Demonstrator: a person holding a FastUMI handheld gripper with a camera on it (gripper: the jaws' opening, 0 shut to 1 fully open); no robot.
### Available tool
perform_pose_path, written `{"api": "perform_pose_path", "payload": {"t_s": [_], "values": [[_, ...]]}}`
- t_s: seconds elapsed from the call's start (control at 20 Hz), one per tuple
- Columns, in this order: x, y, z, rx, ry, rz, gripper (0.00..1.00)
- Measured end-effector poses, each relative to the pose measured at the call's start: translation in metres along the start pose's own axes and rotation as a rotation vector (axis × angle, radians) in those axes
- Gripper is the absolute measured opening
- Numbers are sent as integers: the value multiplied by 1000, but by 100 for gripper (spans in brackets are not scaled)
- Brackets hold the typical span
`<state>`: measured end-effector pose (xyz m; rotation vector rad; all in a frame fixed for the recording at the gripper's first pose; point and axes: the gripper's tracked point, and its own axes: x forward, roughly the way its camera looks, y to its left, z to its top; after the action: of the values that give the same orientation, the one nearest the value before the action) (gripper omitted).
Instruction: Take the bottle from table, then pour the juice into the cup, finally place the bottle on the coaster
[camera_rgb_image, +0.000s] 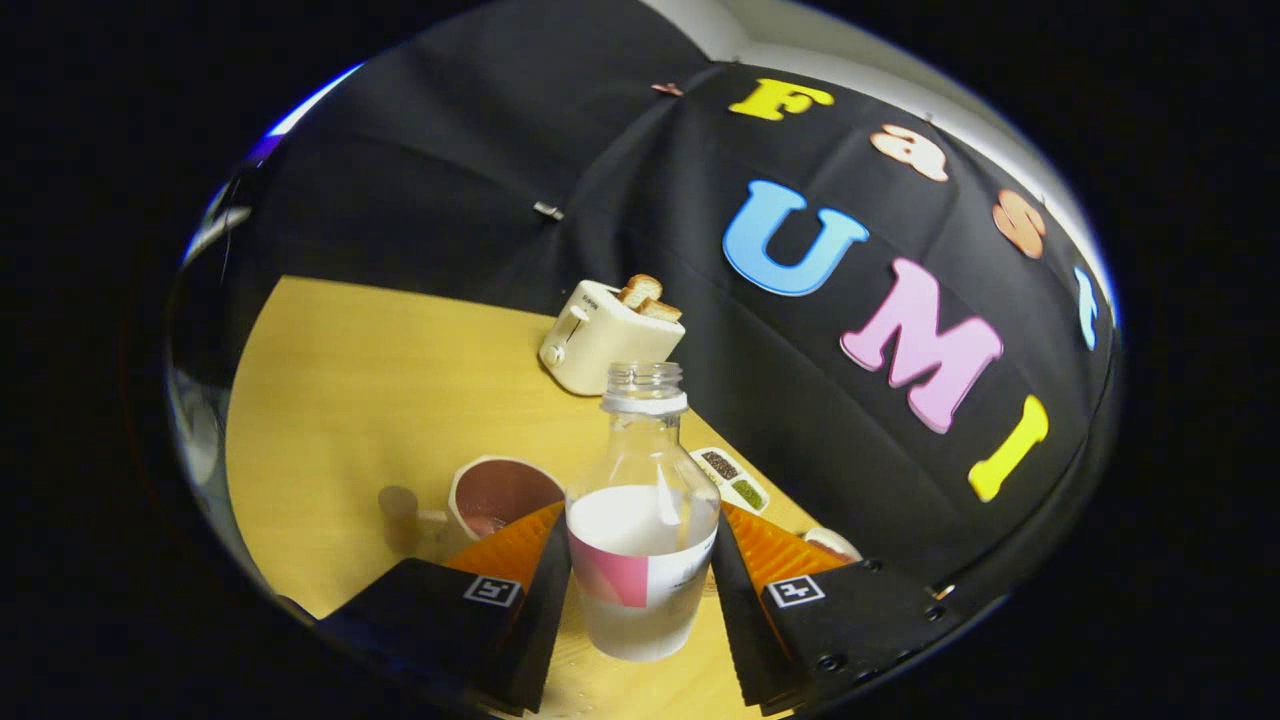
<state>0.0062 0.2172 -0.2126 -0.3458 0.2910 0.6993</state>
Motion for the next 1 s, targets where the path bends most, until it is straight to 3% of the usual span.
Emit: {"api": "perform_pose_path", "payload": {"t_s": [0.2, 0.35, 0.6, 1.0], "values": [[0, -40, 3, 276, -24, -44, 73], [9, -82, 10, 394, -78, -112, 74], [37, -135, 15, 483, -171, -166, 73], [100, -155, -26, 493, -161, -135, 74]]}}
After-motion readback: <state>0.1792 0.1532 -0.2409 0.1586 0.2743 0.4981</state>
